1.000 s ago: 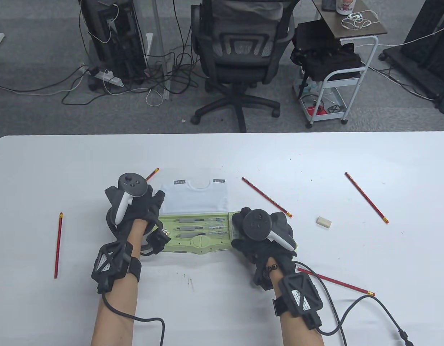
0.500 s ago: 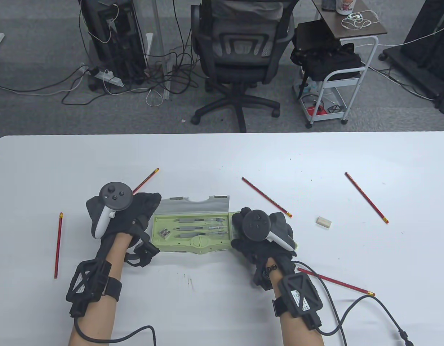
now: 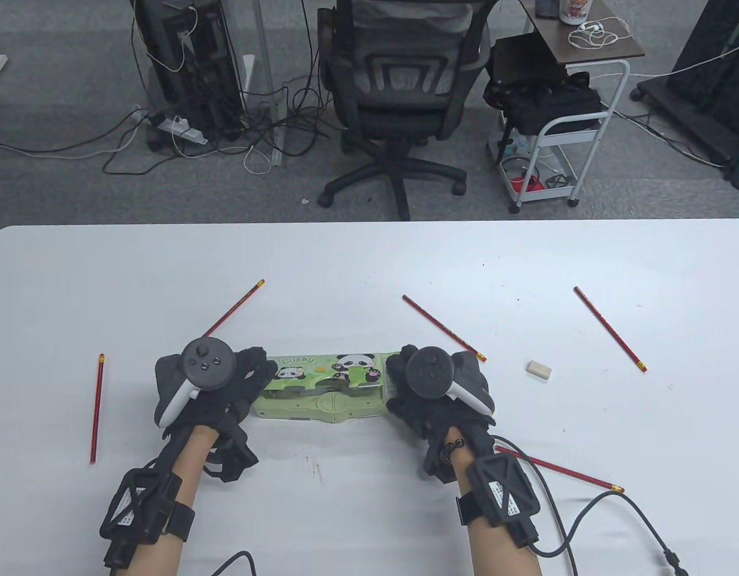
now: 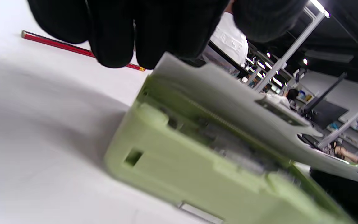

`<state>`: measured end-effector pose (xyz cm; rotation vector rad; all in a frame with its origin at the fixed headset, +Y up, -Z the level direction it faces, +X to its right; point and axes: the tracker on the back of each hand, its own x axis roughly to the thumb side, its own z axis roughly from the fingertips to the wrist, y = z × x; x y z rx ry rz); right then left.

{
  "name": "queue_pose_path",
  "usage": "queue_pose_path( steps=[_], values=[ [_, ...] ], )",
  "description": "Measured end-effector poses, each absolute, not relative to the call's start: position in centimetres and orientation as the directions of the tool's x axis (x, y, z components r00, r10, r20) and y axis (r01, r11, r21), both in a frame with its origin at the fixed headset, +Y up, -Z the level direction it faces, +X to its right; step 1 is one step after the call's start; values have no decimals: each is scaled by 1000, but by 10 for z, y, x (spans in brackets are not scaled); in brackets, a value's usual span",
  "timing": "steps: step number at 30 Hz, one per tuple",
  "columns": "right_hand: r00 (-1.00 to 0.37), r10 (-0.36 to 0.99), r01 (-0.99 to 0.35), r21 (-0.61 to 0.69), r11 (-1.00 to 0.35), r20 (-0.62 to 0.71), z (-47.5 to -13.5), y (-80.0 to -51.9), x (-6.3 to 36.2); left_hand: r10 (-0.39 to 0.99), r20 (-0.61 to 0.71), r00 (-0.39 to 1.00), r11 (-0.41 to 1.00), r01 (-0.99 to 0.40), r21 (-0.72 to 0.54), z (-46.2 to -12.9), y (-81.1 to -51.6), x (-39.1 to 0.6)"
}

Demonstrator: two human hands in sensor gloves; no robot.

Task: Organize multifunction pencil case

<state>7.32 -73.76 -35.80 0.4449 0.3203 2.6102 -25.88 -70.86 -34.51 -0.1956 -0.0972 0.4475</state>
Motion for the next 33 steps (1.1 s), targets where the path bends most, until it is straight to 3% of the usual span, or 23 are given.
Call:
queue_pose_path(
  steps=[4,6,16,23,33],
  values=[
    [-829,501,-423,308,-852,250,-358,-738,75,244,116,963,954,-217,-206,-336,-727,-249],
    [-826,507,-429,309,-849,246,-358,-738,75,191,144,971,976,-171,-136,-331,-732,-247],
    [-837,497,-423,303,-854,228,-359,-733,69,180,171,969,975,-152,-163,-330,-733,-245],
    [-805,585,-521,361,-774,93,-356,-729,56,165,198,966,980,-138,-144,-331,-734,-248],
    [-890,454,-423,462,-780,-49,-364,-717,17,234,204,951,968,-210,-135,-333,-737,-256]
  ],
)
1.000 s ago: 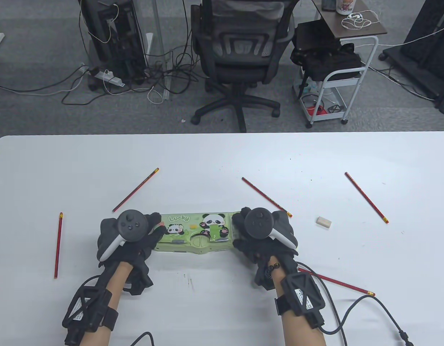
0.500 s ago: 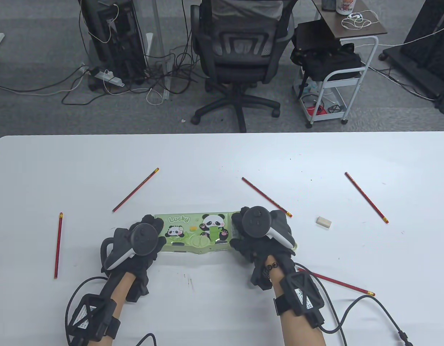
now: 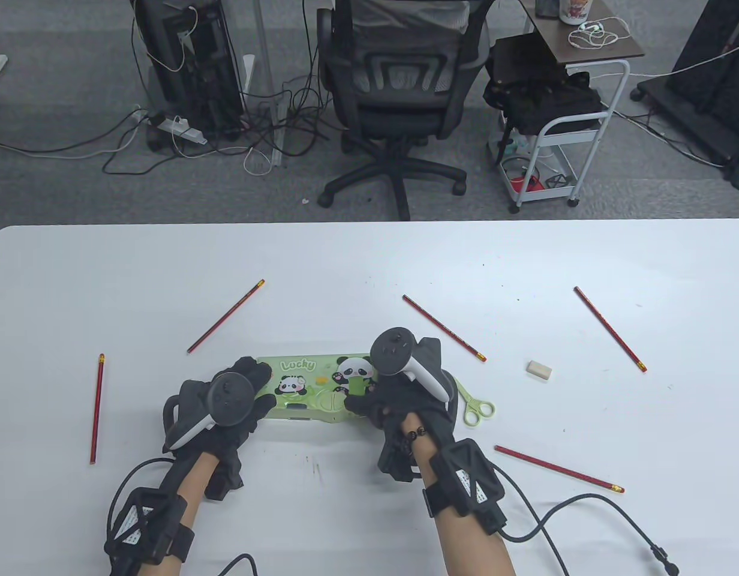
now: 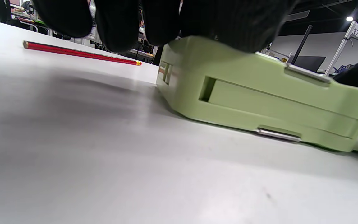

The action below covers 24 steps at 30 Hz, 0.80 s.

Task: Organize multifunction pencil case

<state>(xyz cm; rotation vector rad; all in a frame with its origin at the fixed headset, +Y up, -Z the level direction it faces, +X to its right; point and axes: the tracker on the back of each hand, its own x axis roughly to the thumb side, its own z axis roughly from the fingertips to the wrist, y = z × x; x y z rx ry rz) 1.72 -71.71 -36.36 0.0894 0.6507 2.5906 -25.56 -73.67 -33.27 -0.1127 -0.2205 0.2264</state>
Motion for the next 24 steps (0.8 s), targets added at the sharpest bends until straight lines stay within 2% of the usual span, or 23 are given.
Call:
queue_pose_path(
  steps=[5,10,24],
  values=[
    [-894,435,-440,407,-800,-111,-363,-720,4,261,196,945,962,-237,-139,-334,-737,-257],
    [-937,335,-346,379,-858,-97,-362,-722,-8,265,193,945,961,-241,-139,-334,-737,-257],
    [-957,281,-287,372,-883,-71,-358,-719,-4,247,199,948,964,-221,-146,-335,-736,-258]
  ],
)
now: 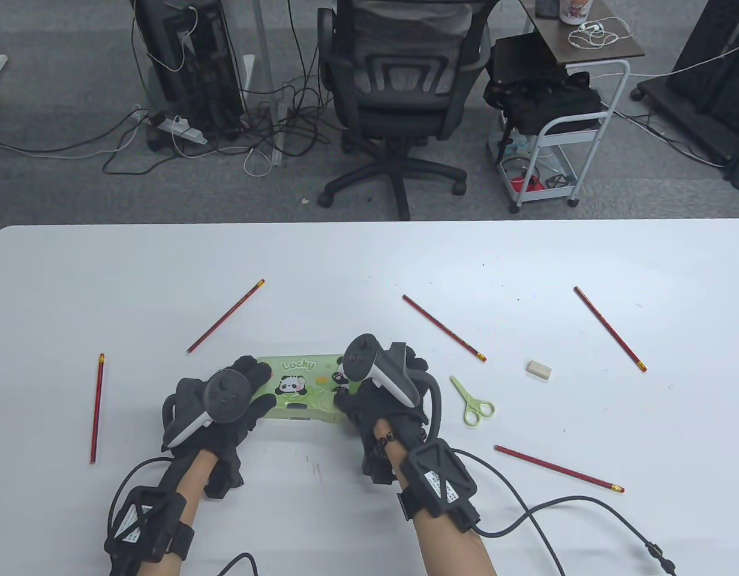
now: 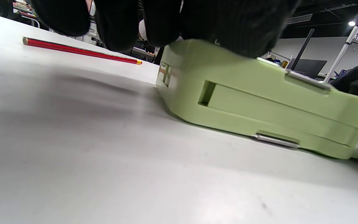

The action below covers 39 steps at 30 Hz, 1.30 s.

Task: Organize multifunction pencil case

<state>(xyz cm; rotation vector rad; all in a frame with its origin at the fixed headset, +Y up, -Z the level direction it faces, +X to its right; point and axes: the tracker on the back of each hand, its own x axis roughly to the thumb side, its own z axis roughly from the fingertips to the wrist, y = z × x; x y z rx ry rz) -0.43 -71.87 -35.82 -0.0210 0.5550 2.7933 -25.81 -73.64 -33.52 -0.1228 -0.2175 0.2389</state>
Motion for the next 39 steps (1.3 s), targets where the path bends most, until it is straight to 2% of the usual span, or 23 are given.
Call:
queue_pose_path(
  steps=[4,8,15,18,21,24,28,32,39],
  values=[
    [-938,337,-344,332,-878,-80,-359,-707,19,253,196,947,963,-226,-148,-335,-737,-258],
    [-941,335,-333,291,-897,-46,-358,-695,50,249,197,948,964,-222,-148,-335,-737,-257],
    [-980,197,-188,173,-967,37,-354,-682,123,260,192,946,961,-233,-152,-334,-737,-257],
    [-995,75,-69,89,-994,71,-354,-684,155,265,191,945,959,-238,-154,-334,-738,-257],
    [-999,-15,19,84,-996,40,-355,-687,180,266,191,945,959,-239,-154,-334,-737,-257],
    [-999,-27,29,106,-994,18,-360,-695,204,269,191,944,958,-242,-155,-334,-738,-258],
    [-993,-74,63,112,-992,-96,-370,-706,226,270,192,943,958,-243,-154,-334,-737,-258],
    [-975,-108,89,103,-991,-196,-381,-716,233,269,191,944,958,-242,-154,-334,-737,-258],
    [-908,-181,107,208,-972,-379,-405,-733,227,262,190,946,960,-235,-153,-334,-737,-258]
  ],
)
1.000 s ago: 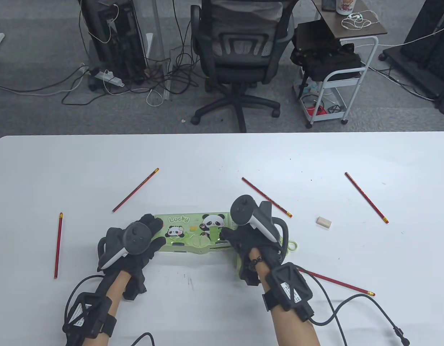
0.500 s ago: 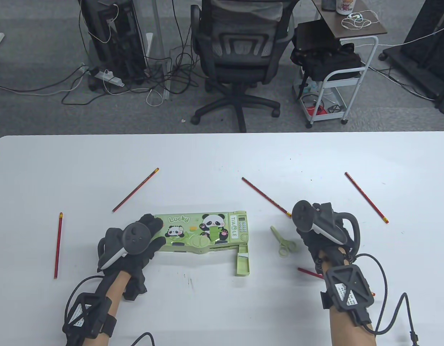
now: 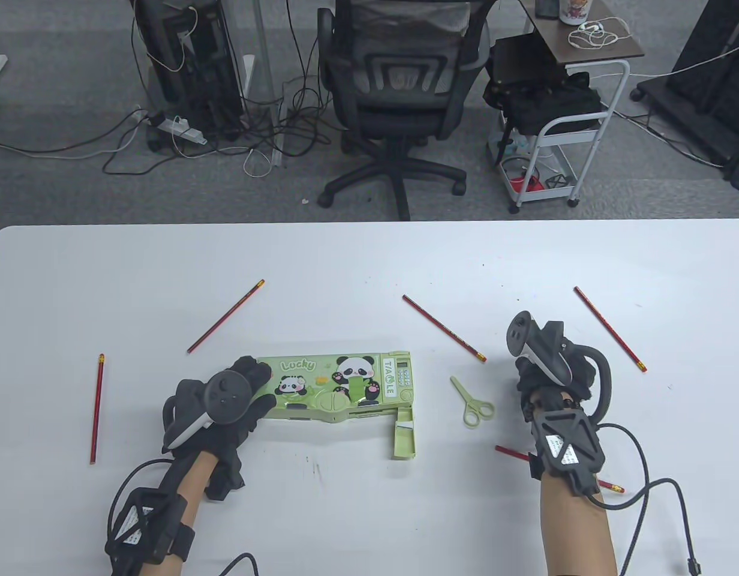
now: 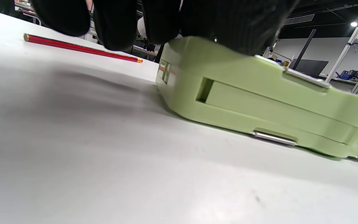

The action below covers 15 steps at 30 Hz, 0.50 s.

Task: Organize multifunction pencil case

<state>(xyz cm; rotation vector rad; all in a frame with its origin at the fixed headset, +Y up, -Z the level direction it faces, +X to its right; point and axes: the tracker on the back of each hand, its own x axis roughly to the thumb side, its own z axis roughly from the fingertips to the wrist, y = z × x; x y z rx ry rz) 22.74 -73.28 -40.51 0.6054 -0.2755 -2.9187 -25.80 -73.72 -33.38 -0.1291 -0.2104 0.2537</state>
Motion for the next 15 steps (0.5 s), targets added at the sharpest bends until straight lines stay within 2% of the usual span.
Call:
queue_pose_path(
  steps=[4,6,11,15],
  values=[
    [-874,-257,158,258,-953,-414,-413,-743,219,264,190,946,959,-237,-153,-334,-737,-258],
    [-862,-292,205,242,-948,-414,-415,-745,215,263,190,946,960,-236,-153,-334,-737,-258],
    [-861,-226,134,225,-965,-455,-412,-744,218,261,191,946,960,-234,-153,-334,-737,-258],
    [-890,-152,73,194,-978,-430,-405,-738,225,262,185,947,959,-235,-156,-334,-737,-257]
  ],
)
